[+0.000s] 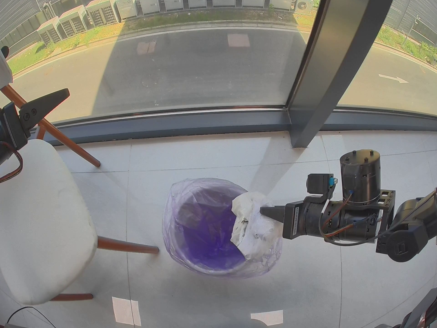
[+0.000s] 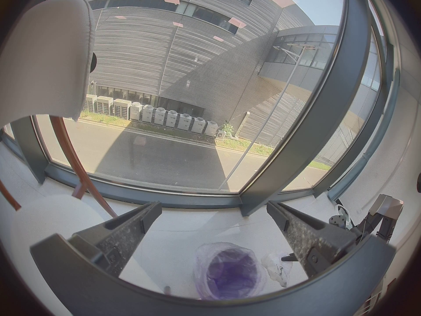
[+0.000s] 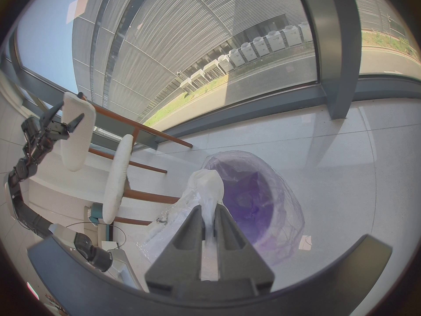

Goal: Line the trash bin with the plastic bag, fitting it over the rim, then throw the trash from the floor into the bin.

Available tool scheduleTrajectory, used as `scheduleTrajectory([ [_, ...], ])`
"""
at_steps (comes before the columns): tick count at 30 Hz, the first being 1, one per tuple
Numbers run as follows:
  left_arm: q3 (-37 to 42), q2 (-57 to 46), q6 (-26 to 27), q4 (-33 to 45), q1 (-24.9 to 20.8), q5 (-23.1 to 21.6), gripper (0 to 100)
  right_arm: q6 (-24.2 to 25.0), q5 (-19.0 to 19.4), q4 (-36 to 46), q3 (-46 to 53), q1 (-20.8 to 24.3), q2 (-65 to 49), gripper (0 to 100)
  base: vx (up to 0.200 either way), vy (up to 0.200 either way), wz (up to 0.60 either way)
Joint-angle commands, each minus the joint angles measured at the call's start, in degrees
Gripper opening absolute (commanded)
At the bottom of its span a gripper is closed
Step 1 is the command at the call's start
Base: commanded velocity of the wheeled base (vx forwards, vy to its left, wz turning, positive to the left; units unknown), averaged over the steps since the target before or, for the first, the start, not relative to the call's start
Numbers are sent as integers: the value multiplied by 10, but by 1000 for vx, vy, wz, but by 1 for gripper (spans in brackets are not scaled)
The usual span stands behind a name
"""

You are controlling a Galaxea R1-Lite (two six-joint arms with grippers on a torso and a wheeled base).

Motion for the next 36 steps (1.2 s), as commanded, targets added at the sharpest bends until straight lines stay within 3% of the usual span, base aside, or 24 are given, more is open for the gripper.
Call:
scheduleTrajectory([
  [1,1,0,0,0,-1,-1,100,-3,-3,1,9,-2,29,0,0,0,0],
  [12,3,-3,-2,0,-1,-2,100,-69,-3,-6,58,3,123,0,0,0,0],
  [19,15,-5,-1,0,-1,-3,100,-82,-4,-92,20,-8,218,0,0,0,0],
  [22,30,-8,0,-1,-1,-2,100,-82,-4,-127,-19,-11,274,0,0,0,0],
  [30,40,-20,-1,0,0,-1,100,-82,-9,-131,-142,-14,368,0,0,0,0],
  [36,43,-21,-2,0,1,0,100,-84,-23,-131,-182,-23,396,0,0,0,0],
])
